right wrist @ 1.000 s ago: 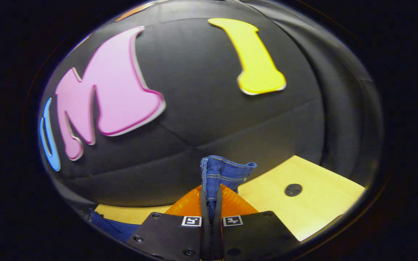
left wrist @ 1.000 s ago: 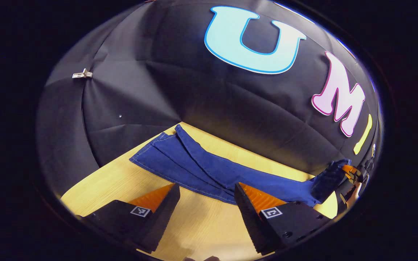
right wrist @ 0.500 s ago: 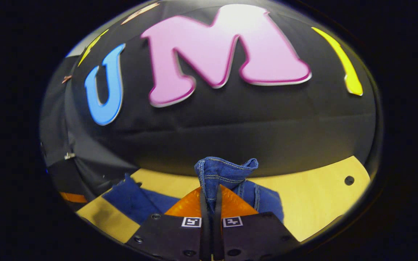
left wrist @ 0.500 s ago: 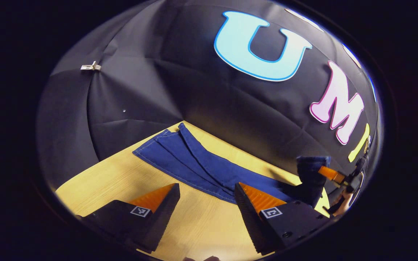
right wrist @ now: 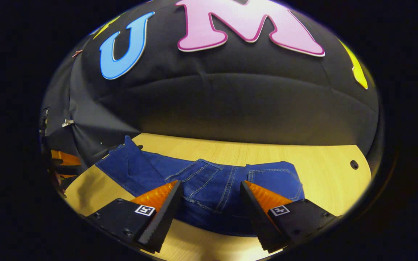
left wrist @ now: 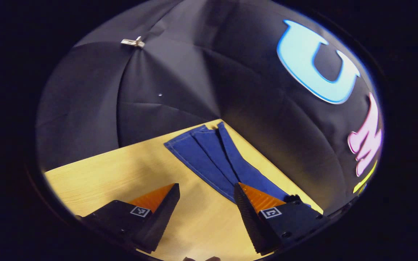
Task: Grasp the waist and the cuffs of the jeans and fold them to make the two legs overlap; first hold the waist and fold one-third of the jeans toward the cuffs, then hold the cuffs and fold the remaining one-third in the same direction to finish folding.
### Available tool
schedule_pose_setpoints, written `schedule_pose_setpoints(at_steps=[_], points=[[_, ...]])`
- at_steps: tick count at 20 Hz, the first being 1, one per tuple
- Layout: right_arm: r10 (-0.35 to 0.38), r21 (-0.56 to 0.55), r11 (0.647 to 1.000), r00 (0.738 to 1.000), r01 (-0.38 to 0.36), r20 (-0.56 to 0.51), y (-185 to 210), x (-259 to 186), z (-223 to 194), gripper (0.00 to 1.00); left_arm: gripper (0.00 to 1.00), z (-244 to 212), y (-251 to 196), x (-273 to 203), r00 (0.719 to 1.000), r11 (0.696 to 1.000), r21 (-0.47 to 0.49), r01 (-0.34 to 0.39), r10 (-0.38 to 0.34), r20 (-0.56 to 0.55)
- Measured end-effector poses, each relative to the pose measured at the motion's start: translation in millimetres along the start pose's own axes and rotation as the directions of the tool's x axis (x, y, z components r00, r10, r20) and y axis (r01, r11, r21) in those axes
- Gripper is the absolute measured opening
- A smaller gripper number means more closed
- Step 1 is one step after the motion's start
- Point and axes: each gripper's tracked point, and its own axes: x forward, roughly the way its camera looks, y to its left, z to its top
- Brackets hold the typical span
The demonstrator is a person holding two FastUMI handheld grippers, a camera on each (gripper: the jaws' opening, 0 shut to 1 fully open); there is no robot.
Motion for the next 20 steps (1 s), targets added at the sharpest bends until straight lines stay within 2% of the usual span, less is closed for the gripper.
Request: schedule_pose_setpoints(at_steps=[2, 5, 7, 9, 14, 15, 16, 17, 20], points=[[-0.012, -0.004, 1.0, 1.0, 0.012, -0.001, -3.2, -14.6, -5.0, 0.98, 0.94, 12.7, 8.7, 25.5, 0.999, 0.997, -0.076, -0.032, 0.03, -0.028], [-0.05, -0.011, 0.999, 0.999, 0.049, -0.011, -21.5, -36.1, -13.6, 0.98, 0.94, 27.0, 20.3, 59.6, 0.991, 0.992, -0.087, -0.092, 0.083, -0.1], [-0.064, -0.004, 0.998, 0.998, 0.064, -0.001, -26.5, -44.8, -13.2, 0.98, 0.94, 38.6, 34.5, 85.3, 0.986, 0.986, -0.091, -0.137, 0.127, -0.111], [-0.078, 0.004, 0.997, 0.997, 0.078, 0.004, -31.6, -57.3, -12.0, 0.98, 0.94, 57.2, 53.2, 104.8, 0.981, 0.982, -0.066, -0.174, 0.167, -0.103], [-0.098, 0.018, 0.995, 0.995, 0.098, -0.009, -43.4, -76.9, -26.0, 0.98, 0.93, 66.7, 60.1, 149.3, 0.965, 0.98, 0.073, -0.186, 0.196, -0.173], [-0.106, 0.014, 0.994, 0.994, 0.107, -0.017, -46.5, -78.9, -30.5, 0.98, 0.93, 61.8, 66.1, 148.8, 0.955, 0.974, 0.085, -0.209, 0.222, -0.197], [-0.111, 0.012, 0.994, 0.993, 0.111, -0.029, -48.8, -81.2, -35.4, 0.98, 0.83, 63.1, 67.7, 148.8, 0.952, 0.971, 0.087, -0.221, 0.234, -0.197], [-0.112, 0.014, 0.994, 0.993, 0.112, -0.041, -49.2, -82.7, -38.1, 0.98, 0.87, 60.0, 68.0, 151.7, 0.95, 0.972, 0.078, -0.22, 0.231, -0.209], [-0.121, 0.046, 0.991, 0.991, 0.124, -0.054, -50.3, -82.4, -38.9, 0.98, 0.8, 44.5, 64.4, 140.6, 0.929, 0.97, 0.084, -0.228, 0.242, -0.28]])
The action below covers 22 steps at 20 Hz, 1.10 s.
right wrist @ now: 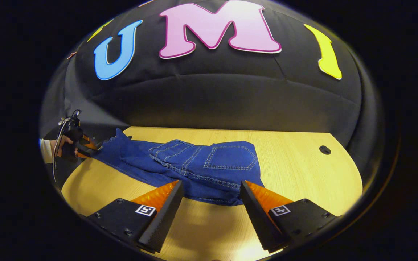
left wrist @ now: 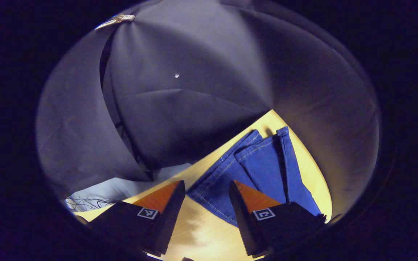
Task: Grasp the waist and the cuffs of the jeans and fold them to make the two legs overlap; first hold the waist and fold one-third of the jeans toward the cuffs, then hold the cuffs and fold the remaining one-third in the same direction to finish folding.
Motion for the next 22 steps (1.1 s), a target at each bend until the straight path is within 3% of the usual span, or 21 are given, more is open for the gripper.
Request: schedule_pose_setpoints(at_steps=[2, 3, 5, 8, 9, 11, 13, 14, 16, 18, 20, 22], points=[[-0.014, 0.013, 1.0, 1.0, 0.014, -0.004, -3.2, 0.4, -1.0, 0.98, 0.78, 2.0, 1.3, 1.2, 1.0, 0.999, 0.024, -0.023, 0.023, -0.016], [-0.017, 0.018, 1.0, 1.0, 0.017, -0.008, -3.0, 1.3, -2.7, 0.98, 0.84, 1.3, 0.3, 0.7, 0.999, 0.999, 0.024, -0.034, 0.034, -0.026], [-0.014, 0.02, 1.0, 1.0, 0.014, -0.009, -2.0, 2.0, -5.2, 0.98, 0.77, 2.0, 4.4, 1.4, 0.997, 0.997, 0.045, -0.066, 0.067, -0.03], [-0.009, 0.001, 1.0, 0.999, 0.009, -0.032, -1.0, 2.7, -14.4, 0.98, 0.46, 4.3, -0.8, 8.4, 0.997, 0.996, 0.053, -0.072, 0.073, -0.009], [-0.009, -0.001, 1.0, 0.999, 0.009, -0.038, -1.1, 3.3, -17.5, 0.98, 0.44, 3.6, -1.5, 10.0, 0.998, 0.997, 0.05, -0.064, 0.064, -0.004], [-0.011, 0.004, 1.0, 0.999, 0.011, -0.049, -6.1, 1.3, -23.6, 0.98, 0.24, 5.4, -4.2, 11.3, 0.999, 0.998, 0.037, -0.048, 0.048, 0.005], [-0.022, 0.007, 1.0, 0.998, 0.023, -0.053, -12.9, 0.1, -26.8, 0.98, 0.19, 7.0, -5.8, 10.5, 0.999, 1.0, -0.018, -0.019, 0.02, 0.029], [-0.031, 0.009, 0.999, 0.998, 0.031, -0.055, -17.0, -0.2, -27.7, 0.98, 0.11, 9.6, -5.7, 9.6, 0.999, 0.998, -0.061, -0.005, 0.009, 0.053], [-0.045, 0.014, 0.999, 0.998, 0.045, -0.052, -24.0, 0.0, -26.1, 0.98, 0.07, 6.7, -9.4, 7.8, 0.997, 0.994, -0.102, 0.041, -0.034, 0.071], [-0.059, 0.016, 0.998, 0.998, 0.06, -0.031, -30.6, 0.3, -18.7, 0.98, 0.07, 4.6, -22.7, 0.7, 0.989, 0.976, -0.17, 0.136, -0.123, 0.086], [-0.073, 0.017, 0.997, 0.997, 0.073, -0.006, -36.2, -2.5, -10.3, 0.98, 0.07, 16.6, -40.4, -14.5, 0.963, 0.94, -0.234, 0.247, -0.212, 0.164], [-0.081, 0.02, 0.997, 0.997, 0.081, 0.003, -41.1, -7.3, -6.5, 0.98, 0.06, 30.3, -61.1, -38.5, 0.926, 0.911, -0.224, 0.346, -0.293, 0.238]])
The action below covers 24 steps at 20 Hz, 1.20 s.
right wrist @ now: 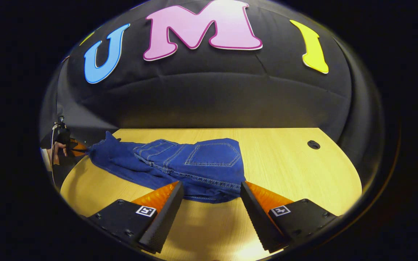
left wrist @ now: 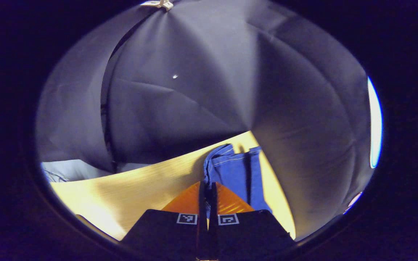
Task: Grasp the waist and the cuffs of the jeans and fold them to make the two legs overlap; first hold the waist and fold one-third of the jeans toward the cuffs, then hold the cuffs and fold the remaining one-third in the same direction to finish folding.
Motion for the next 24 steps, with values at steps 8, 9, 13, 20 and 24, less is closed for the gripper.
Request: schedule_pose_setpoints(at_steps=[8, 9, 13, 20, 24], points=[[-0.038, 0.023, 0.999, 0.999, 0.038, 0.023, -17.0, -21.6, 4.9, 0.98, 0.06, -36.9, -154.2, -70.8, 0.94, 0.936, 0.087, 0.34, -0.338, -0.044], [-0.041, 0.021, 0.999, 0.999, 0.041, 0.024, -19.1, -25.2, 5.2, 0.98, 0.07, -52.5, -171.5, -83.2, 0.926, 0.921, 0.094, 0.378, -0.373, -0.061], [-0.06, 0.015, 0.998, 0.997, 0.059, 0.047, -30.9, -41.8, 9.9, 0.98, 0.06, -120.1, -248.9, -142.8, 0.843, 0.832, 0.142, 0.536, -0.518, -0.145], [-0.122, 0.061, 0.991, 0.992, 0.119, 0.038, -67.4, -69.5, -4.3, 0.98, 0.06, -325.8, -388.5, -216.4, 0.621, 0.675, -0.011, 0.738, -0.685, -0.381], [-0.158, 0.125, 0.98, 0.988, 0.156, 0.004, -90.0, -87.0, -21.2, 0.98, 0.06, -448.7, -384.0, -180.8, 0.677, 0.762, 0.077, 0.643, -0.519, -0.522]])
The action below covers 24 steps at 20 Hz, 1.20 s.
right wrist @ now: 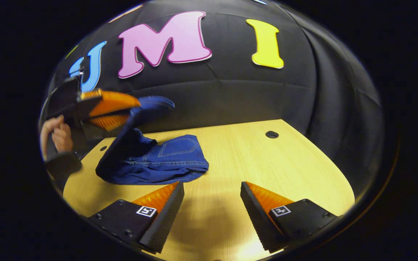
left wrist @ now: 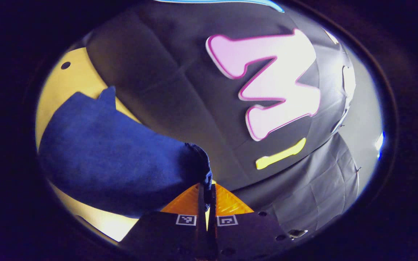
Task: Grasp the waist and the cuffs of the jeans and fold them to make the two legs overlap; first hold the waist and fold one-third of the jeans toward the cuffs, then hold the cuffs and fold the remaining one-third in the same direction to finish folding.
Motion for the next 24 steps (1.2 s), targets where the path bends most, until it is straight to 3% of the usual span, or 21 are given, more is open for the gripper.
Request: schedule_pose_setpoints(at_steps=[2, 3, 5, 7, 8, 9, 11, 18, 24], points=[[-0.02, 0.012, 1.0, 1.0, 0.02, -0.002, -11.4, -6.8, -4.3, 0.98, 0.02, -32.1, 20.7, 22.7, 0.989, 0.99, 0.04, -0.138, 0.139, -0.039], [-0.024, 0.018, 1.0, 1.0, 0.024, -0.005, -14.1, -9.2, -6.7, 0.98, 0.13, -35.7, 14.8, 17.2, 0.984, 0.985, 0.037, -0.166, 0.168, -0.054], [-0.027, 0.026, 0.999, 1.0, 0.027, -0.01, -17.9, -14.3, -8.9, 0.98, 0.21, -23.0, -7.1, 13.6, 0.988, 0.989, 0.003, -0.146, 0.146, -0.048], [-0.036, 0.024, 0.999, 0.999, 0.036, -0.009, -22.9, -20.1, -10.0, 0.98, 0.74, -20.7, -31.4, 16.0, 0.991, 0.99, 0.047, -0.133, 0.134, -0.013], [-0.037, 0.027, 0.999, 0.999, 0.038, -0.007, -23.7, -23.5, -9.4, 0.98, 1.0, -8.8, -37.2, 5.7, 0.985, 0.977, 0.126, -0.173, 0.172, 0.019], [-0.037, 0.033, 0.999, 0.999, 0.037, -0.007, -24.0, -26.3, -8.7, 0.98, 0.96, -2.0, -41.6, -3.0, 0.978, 0.956, 0.206, -0.208, 0.202, 0.051], [-0.036, 0.041, 0.999, 0.999, 0.036, 0.01, -22.2, -37.6, -2.3, 0.98, 0.96, 11.8, -43.0, -26.7, 0.972, 0.921, 0.31, -0.234, 0.21, 0.109], [0.008, 0.042, 0.999, 0.994, -0.013, 0.106, 1.4, -98.4, 41.3, 0.98, 0.96, 48.5, -78.4, -115.0, 0.931, 0.881, 0.346, -0.322, 0.229, 0.284], [0.084, -0.021, 0.996, 0.971, -0.081, 0.226, 36.6, -183.3, 90.0, 0.97, 0.96, 58.0, -117.0, -255.3, 0.874, 0.757, 0.494, -0.427, 0.205, 0.441]])
